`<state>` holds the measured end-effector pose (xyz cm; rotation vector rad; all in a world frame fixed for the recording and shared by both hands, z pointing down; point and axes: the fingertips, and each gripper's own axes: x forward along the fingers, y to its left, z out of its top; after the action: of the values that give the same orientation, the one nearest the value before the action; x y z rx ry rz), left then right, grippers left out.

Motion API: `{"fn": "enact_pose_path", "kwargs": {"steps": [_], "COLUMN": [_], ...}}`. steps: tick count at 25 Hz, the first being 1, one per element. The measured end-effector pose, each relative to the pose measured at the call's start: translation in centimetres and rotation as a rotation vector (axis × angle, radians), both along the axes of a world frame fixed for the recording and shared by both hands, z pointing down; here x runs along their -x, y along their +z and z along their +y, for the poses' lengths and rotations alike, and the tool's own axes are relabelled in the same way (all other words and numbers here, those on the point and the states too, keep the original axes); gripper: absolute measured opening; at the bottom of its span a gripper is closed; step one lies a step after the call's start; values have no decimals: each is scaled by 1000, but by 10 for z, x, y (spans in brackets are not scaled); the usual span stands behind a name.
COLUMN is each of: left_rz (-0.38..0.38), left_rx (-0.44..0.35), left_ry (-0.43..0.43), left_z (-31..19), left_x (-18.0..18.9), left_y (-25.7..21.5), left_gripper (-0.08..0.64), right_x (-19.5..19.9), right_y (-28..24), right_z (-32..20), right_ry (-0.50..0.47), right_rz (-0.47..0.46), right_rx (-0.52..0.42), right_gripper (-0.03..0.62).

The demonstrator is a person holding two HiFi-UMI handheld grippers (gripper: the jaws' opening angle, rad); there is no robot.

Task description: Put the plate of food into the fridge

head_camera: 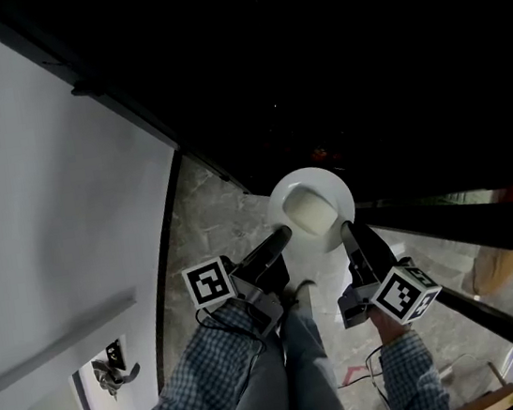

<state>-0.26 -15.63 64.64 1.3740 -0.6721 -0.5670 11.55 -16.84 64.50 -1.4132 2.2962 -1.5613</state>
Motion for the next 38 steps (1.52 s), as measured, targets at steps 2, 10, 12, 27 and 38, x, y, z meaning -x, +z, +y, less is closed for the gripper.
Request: {"fn": "enact_pose_path", "kwargs": {"steps": [2, 10, 12, 27, 38], "left_rz": [3, 16, 11, -46, -101], "left_rx": [-1, -2, -4, 6, 23], "left_ry": [6, -5, -3, -53, -47], "left_z": [-2, -17, -21, -57, -63], "left_x": [-2, -7, -8, 0, 5], "left_y": [2, 9, 12, 38, 55], "left_gripper": [20, 20, 20, 20, 20], "right_x": [-1, -6, -4, 20, 57], "right_y": [1, 5, 6, 4, 12], "right_z": [-1, 7, 11, 15, 12], "right_ry": [-12, -38, -68, -401, -774], "right_rz": [9, 9, 28, 455, 906], "right_rx": [6, 5, -3, -185, -441], "right_gripper": [84, 117, 117, 117, 117]}}
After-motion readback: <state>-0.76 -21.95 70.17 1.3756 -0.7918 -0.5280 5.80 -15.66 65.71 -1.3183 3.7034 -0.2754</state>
